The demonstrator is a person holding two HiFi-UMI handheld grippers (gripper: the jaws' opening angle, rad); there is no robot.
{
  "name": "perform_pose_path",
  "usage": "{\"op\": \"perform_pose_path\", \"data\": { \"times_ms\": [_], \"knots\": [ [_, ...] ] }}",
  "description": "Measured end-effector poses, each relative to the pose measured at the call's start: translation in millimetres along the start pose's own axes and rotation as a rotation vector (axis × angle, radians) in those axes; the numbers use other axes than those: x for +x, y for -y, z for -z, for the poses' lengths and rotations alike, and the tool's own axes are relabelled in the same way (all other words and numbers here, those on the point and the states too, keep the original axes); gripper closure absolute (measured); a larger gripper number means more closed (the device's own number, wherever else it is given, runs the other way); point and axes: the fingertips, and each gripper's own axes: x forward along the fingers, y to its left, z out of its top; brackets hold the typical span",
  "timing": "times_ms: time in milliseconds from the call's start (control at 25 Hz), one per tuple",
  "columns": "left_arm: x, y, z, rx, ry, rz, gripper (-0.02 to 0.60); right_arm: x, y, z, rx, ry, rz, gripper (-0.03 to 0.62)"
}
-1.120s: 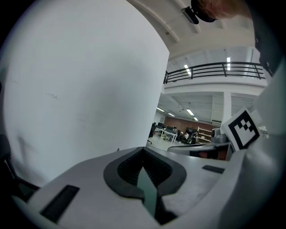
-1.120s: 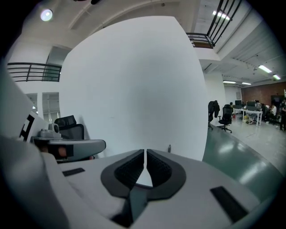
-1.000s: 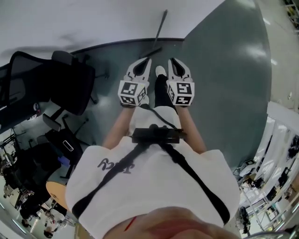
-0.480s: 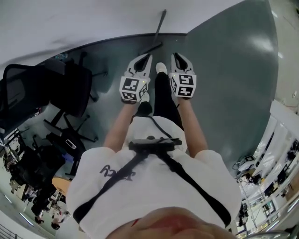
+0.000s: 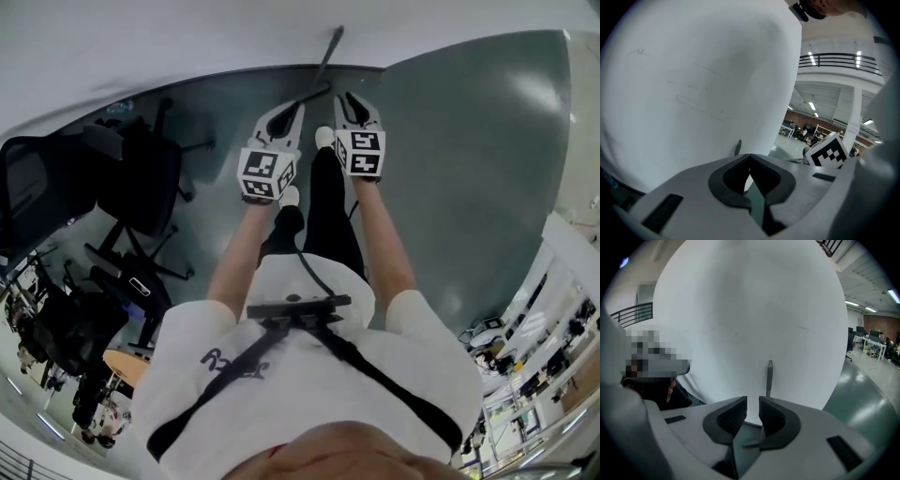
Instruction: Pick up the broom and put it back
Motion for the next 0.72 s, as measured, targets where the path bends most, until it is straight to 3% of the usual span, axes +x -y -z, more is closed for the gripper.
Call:
{"op": "perform_pose_path", "data": {
  "times_ms": [280, 720],
  "knots": [
    [33, -18, 12, -0.020, -0.013, -0.023, 0.569, 70, 23, 0, 0.015, -0.015, 0.002, 0.474],
    [57, -27, 22, -0.027, -0.047, -0.022, 0.569, 150, 59, -3, 0.073, -0.054, 0.040, 0.470]
  ]
}}
